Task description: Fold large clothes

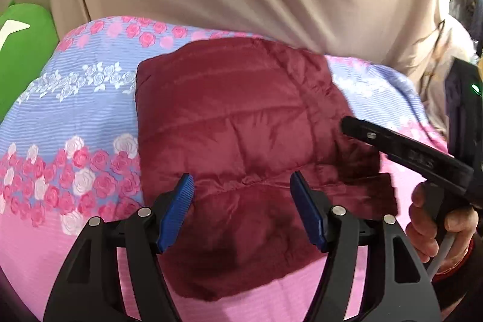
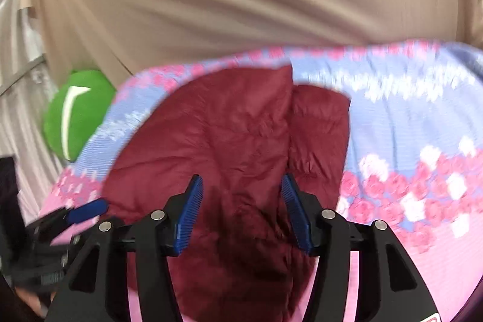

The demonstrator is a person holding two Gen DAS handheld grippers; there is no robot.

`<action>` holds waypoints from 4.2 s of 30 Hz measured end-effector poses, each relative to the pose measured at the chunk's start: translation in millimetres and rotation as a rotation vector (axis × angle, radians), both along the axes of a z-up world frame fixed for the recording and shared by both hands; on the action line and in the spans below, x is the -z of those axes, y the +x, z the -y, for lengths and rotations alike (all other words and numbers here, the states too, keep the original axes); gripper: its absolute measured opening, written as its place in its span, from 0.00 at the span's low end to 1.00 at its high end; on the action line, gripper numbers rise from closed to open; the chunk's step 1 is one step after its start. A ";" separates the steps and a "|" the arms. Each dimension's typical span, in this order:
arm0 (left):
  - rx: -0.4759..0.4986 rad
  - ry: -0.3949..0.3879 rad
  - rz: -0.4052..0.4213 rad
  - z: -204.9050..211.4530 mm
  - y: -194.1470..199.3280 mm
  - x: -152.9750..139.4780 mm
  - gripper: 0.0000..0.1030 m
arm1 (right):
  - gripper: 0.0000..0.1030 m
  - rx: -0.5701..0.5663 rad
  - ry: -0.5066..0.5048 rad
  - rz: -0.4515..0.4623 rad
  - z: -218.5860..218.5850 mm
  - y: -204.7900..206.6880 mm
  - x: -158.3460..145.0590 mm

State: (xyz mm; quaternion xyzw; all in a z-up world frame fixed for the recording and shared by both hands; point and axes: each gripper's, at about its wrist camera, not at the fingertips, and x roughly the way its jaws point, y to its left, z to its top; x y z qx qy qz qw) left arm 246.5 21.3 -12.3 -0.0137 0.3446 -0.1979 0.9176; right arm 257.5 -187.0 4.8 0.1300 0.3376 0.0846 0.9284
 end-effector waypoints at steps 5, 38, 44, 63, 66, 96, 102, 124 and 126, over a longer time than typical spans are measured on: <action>-0.018 0.054 0.062 5.8 -6.9 8.3 0.62 | 0.08 -0.016 0.147 -0.017 15.8 -2.0 20.1; -0.145 0.093 -0.057 -12.8 -44.5 66.6 0.75 | 0.00 -0.023 -0.159 -0.100 -28.8 -74.4 61.4; -0.184 0.086 -0.054 -14.0 -62.9 65.3 0.76 | 0.16 0.046 -0.132 -0.079 -27.3 -105.8 40.6; -0.272 0.215 0.007 17.2 -149.5 74.3 0.93 | 0.61 0.165 -0.231 -0.131 -37.8 -186.8 72.5; -0.273 0.235 0.024 22.3 -154.0 74.1 0.93 | 0.61 0.163 -0.239 -0.128 -41.9 -189.8 73.4; -0.312 0.284 0.028 27.3 -155.0 76.5 0.93 | 0.62 0.201 -0.295 -0.109 -52.6 -198.5 73.3; -0.311 0.283 0.029 26.1 -154.6 76.7 0.93 | 0.62 0.198 -0.295 -0.108 -51.4 -198.5 73.6; -0.322 0.285 0.036 27.2 -156.4 75.4 0.93 | 0.62 0.216 -0.305 -0.101 -56.3 -200.3 72.3; -0.322 0.284 0.036 27.3 -156.4 75.3 0.92 | 0.62 0.216 -0.304 -0.100 -56.2 -200.5 72.3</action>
